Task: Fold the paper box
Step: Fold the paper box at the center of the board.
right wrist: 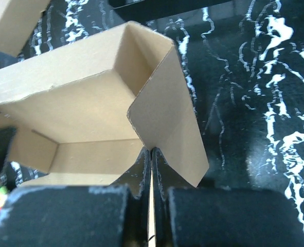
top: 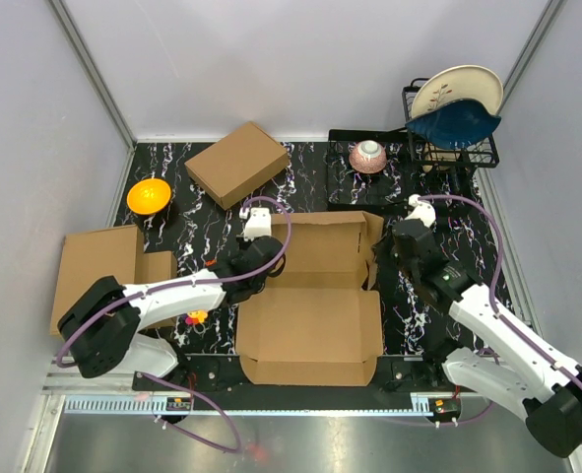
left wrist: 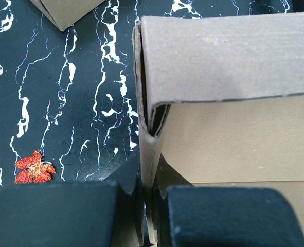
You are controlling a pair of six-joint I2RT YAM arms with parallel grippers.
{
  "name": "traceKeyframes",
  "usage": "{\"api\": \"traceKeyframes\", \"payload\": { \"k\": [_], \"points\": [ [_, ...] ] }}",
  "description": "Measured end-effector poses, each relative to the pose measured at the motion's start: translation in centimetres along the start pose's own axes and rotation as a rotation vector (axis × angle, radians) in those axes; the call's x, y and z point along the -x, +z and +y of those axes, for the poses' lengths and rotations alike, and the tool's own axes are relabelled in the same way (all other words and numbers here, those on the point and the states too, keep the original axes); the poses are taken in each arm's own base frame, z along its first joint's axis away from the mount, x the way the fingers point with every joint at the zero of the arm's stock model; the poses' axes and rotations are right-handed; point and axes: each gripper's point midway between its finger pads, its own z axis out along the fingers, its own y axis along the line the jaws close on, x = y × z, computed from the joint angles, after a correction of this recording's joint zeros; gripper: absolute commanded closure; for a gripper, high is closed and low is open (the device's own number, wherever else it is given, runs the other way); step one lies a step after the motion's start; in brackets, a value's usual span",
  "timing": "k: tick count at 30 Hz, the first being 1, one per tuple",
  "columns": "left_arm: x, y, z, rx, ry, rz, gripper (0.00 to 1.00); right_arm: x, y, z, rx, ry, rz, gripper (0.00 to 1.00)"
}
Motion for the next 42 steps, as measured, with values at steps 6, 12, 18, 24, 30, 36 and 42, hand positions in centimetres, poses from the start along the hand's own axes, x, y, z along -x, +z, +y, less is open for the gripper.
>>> {"api": "traceKeyframes", "payload": {
  "k": [6,12,18,24,30,36,42],
  "points": [
    [0.0,0.0,-0.4,-0.003,-0.001,-0.011,1.00,0.3,-0.6,2.1,0.105,0.016,0.013,1.00],
    [0.0,-0.1,-0.6,-0.004,0.002,-0.016,1.00,-1.0,0.9,3.2,0.165,0.016,0.039,1.00],
    [0.1,-0.1,-1.4,-0.023,0.002,-0.021,1.00,-3.6,2.9,2.8,0.152,-0.012,0.122,0.57],
    [0.0,0.0,-1.5,-0.023,0.004,-0.021,1.00,-3.7,2.8,2.4,0.148,-0.049,0.124,0.42],
    [0.2,0.3,-1.9,-0.022,0.006,-0.021,1.00,-1.5,0.4,2.9,0.178,-0.097,0.074,0.36],
    [0.4,0.7,-2.5,-0.019,0.013,-0.014,1.00,1.6,-2.8,3.2,0.204,-0.117,-0.026,0.38],
    [0.4,0.8,-2.6,-0.019,0.013,-0.012,1.00,2.9,-4.4,0.5,0.102,-0.103,-0.109,0.44]
  ]
}}
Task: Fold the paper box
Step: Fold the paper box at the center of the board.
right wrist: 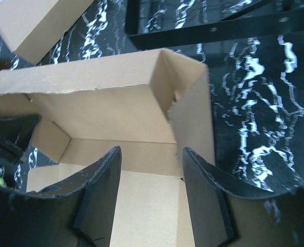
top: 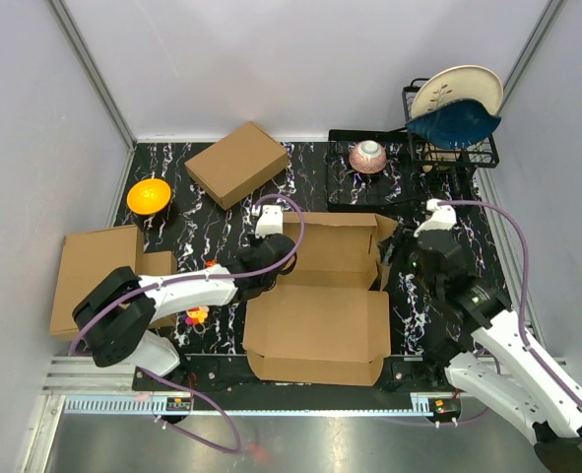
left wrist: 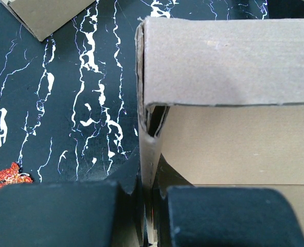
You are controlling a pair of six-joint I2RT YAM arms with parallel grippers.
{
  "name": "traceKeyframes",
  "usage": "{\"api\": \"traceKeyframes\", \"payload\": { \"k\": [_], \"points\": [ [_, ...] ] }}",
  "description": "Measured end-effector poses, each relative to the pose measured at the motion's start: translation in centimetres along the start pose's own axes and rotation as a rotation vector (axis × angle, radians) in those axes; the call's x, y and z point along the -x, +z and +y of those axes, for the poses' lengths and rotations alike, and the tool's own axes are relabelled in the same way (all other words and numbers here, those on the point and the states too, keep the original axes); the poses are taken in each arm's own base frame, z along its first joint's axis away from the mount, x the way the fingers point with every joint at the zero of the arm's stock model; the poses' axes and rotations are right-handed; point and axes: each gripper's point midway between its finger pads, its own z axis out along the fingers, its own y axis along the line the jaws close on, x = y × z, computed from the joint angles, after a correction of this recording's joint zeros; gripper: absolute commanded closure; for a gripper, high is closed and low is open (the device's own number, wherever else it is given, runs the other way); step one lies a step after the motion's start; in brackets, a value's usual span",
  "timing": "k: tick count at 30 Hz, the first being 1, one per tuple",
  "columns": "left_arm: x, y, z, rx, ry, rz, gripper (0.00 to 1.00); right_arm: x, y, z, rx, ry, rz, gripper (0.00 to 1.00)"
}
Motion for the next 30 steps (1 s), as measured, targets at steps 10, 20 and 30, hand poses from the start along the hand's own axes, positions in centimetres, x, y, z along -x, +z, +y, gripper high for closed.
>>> {"api": "traceKeyframes", "payload": {
  "k": [10,20,30],
  "points": [
    [0.0,0.1,-0.2,0.007,-0.012,0.008,1.00,1.1,-1.8,-5.0,-0.254,0.030,-0.081,0.49],
    [0.0,0.1,-0.2,0.005,-0.015,0.007,1.00,-4.8,2.0,-6.5,-0.322,0.018,0.073,0.36],
    [-0.1,-0.3,0.1,-0.012,-0.031,-0.004,1.00,-7.2,5.8,-4.6,-0.221,0.002,0.118,0.33]
  ]
}}
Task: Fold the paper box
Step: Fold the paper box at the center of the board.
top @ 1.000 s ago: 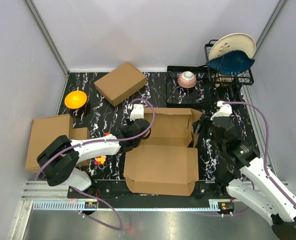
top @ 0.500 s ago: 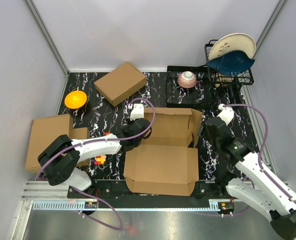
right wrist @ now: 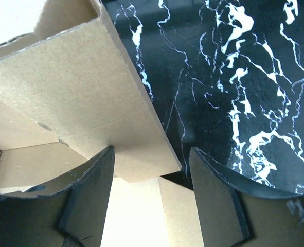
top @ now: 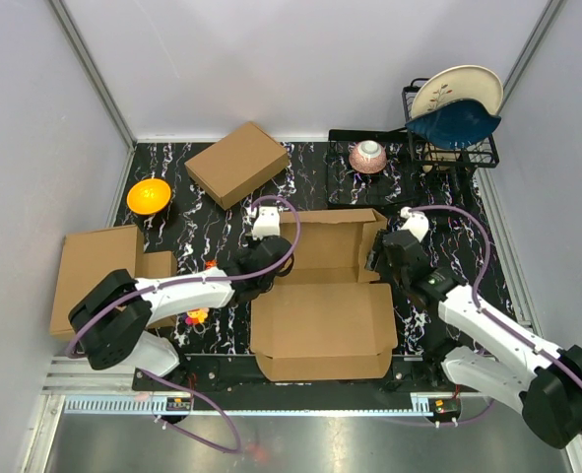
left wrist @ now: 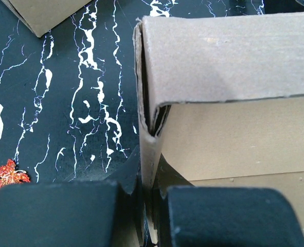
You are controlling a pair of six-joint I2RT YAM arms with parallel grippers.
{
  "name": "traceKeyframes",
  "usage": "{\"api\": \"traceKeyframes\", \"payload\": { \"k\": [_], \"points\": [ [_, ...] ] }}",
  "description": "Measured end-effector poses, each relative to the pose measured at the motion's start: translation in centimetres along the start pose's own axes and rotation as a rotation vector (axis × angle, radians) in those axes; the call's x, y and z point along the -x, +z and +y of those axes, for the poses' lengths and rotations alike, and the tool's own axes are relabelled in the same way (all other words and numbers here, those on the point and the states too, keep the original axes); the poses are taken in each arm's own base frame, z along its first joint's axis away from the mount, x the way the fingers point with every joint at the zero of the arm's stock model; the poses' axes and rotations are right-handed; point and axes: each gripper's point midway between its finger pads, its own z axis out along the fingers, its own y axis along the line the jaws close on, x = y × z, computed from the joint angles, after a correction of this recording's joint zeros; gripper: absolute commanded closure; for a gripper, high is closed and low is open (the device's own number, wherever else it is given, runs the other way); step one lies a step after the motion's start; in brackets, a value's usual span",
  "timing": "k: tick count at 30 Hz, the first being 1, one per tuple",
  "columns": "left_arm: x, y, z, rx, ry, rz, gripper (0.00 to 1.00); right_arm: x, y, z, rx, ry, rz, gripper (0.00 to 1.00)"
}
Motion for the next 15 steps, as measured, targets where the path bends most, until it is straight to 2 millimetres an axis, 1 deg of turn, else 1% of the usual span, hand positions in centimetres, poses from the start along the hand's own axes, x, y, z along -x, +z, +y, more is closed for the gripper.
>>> {"api": "traceKeyframes", "payload": {
  "k": [5,7,10,12,14,15],
  "points": [
    [-0.1,-0.1,0.1,-0.013,0.000,-0.007,1.00,0.3,1.4,1.2,0.035,-0.026,-0.013,0.32],
    [-0.1,-0.2,0.0,-0.016,0.002,-0.008,1.00,0.4,2.2,1.6,0.039,-0.035,-0.021,0.31],
    [0.0,-0.2,0.0,-0.018,0.005,-0.009,1.00,0.3,3.5,2.1,0.044,-0.037,-0.028,0.37],
    [0.0,-0.1,0.1,-0.018,0.008,-0.009,1.00,0.6,4.2,2.6,0.055,-0.035,-0.048,0.50],
    [0.0,-0.1,0.1,-0.017,0.007,-0.010,1.00,1.0,4.7,3.0,0.069,-0.034,-0.068,0.59],
    [0.0,-0.1,0.1,-0.016,0.008,-0.010,1.00,1.1,4.9,3.1,0.069,-0.042,-0.073,0.72]
  ]
}}
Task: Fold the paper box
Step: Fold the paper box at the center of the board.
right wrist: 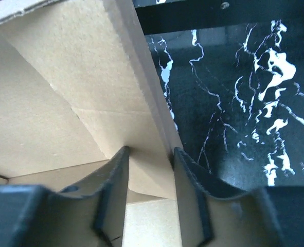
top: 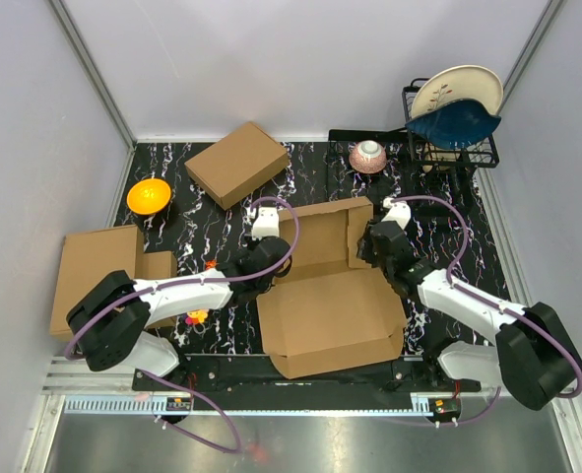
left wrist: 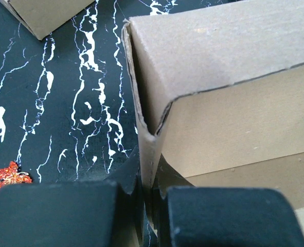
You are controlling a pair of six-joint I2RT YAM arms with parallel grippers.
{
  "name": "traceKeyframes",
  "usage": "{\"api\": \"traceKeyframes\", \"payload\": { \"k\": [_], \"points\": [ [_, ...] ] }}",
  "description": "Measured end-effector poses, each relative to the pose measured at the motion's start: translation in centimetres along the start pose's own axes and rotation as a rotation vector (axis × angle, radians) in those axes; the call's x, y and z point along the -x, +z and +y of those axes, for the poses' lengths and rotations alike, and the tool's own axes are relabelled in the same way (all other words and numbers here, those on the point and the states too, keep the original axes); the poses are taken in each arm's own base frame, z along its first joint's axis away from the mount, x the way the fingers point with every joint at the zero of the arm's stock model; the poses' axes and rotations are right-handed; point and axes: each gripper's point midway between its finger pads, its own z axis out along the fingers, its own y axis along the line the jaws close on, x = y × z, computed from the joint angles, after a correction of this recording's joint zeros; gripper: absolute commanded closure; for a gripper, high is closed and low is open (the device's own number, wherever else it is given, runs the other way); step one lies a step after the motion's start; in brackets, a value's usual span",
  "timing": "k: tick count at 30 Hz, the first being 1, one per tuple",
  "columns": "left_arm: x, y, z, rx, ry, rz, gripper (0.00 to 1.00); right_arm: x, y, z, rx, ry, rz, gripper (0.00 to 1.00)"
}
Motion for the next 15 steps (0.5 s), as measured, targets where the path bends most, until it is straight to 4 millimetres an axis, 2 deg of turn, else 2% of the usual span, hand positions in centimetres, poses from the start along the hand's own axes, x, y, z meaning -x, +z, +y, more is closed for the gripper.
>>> {"api": "traceKeyframes", "payload": {
  "k": [2,3,6,7,10,15],
  "points": [
    [0.0,0.0,0.1,0.004,0.003,-0.001,1.00,0.2,0.3,-0.1,-0.005,-0.016,-0.011,0.81],
    [0.0,0.1,0.2,0.010,0.005,-0.003,1.00,0.3,0.4,-0.2,-0.008,-0.026,-0.015,0.80],
    [0.1,0.1,0.5,0.019,0.007,-0.007,1.00,0.4,0.5,-0.4,-0.012,-0.044,-0.020,0.54],
    [0.1,0.1,0.5,0.019,0.007,-0.007,1.00,0.4,0.6,-0.4,-0.014,-0.045,-0.024,0.42],
    [0.3,0.0,0.5,0.015,0.001,-0.013,1.00,0.8,0.7,-0.8,-0.034,-0.046,-0.039,0.34],
    [0.6,-0.2,0.5,0.011,0.001,-0.017,1.00,1.1,0.7,-1.0,-0.048,-0.047,-0.054,0.30]
  ]
}}
